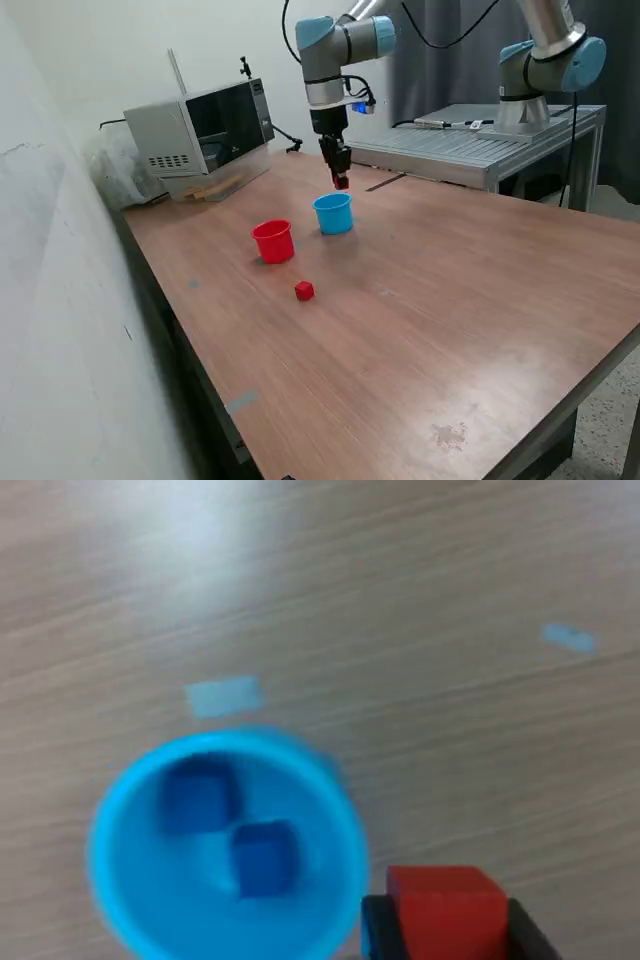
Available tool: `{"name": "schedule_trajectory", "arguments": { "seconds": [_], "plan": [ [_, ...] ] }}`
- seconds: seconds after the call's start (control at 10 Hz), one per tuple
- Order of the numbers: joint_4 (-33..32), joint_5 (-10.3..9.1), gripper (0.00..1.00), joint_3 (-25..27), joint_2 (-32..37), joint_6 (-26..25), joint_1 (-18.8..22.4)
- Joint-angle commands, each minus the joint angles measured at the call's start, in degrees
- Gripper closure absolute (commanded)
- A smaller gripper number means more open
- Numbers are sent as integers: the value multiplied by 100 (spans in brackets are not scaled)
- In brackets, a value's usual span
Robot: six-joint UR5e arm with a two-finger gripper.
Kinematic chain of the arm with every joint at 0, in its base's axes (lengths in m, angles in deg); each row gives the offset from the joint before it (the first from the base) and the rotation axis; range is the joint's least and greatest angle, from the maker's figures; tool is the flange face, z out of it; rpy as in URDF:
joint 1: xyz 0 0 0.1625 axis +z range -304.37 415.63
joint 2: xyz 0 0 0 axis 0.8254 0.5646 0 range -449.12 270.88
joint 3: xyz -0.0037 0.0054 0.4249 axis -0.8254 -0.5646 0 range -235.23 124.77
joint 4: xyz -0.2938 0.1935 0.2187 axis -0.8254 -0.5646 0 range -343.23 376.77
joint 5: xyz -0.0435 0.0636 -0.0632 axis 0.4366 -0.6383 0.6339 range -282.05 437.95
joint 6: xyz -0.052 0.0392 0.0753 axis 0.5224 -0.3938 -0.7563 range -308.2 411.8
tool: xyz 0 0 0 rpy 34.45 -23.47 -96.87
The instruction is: Place red objects in the red bin, and blue objects in the blue bin.
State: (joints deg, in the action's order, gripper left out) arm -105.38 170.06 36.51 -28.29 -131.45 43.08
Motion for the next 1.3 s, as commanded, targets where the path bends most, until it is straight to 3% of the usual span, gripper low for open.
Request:
{"name": "schedule_trajectory", "arguments": {
  "seconds": [0.0,0.4,0.7,0.9,1.0,1.1,1.2],
  "plan": [
    [-11,-9,100,-59,-27,35,-283],
    [15,0,100,-59,-115,53,-494],
    [24,62,100,-910,-176,53,-416],
    [-142,0,100,-1139,-430,53,-371],
    [-308,-43,100,-1332,-614,53,-371],
    [-318,-331,100,-1525,-790,53,-371],
    [-336,-473,100,-1658,-940,53,-371]
  ]
}}
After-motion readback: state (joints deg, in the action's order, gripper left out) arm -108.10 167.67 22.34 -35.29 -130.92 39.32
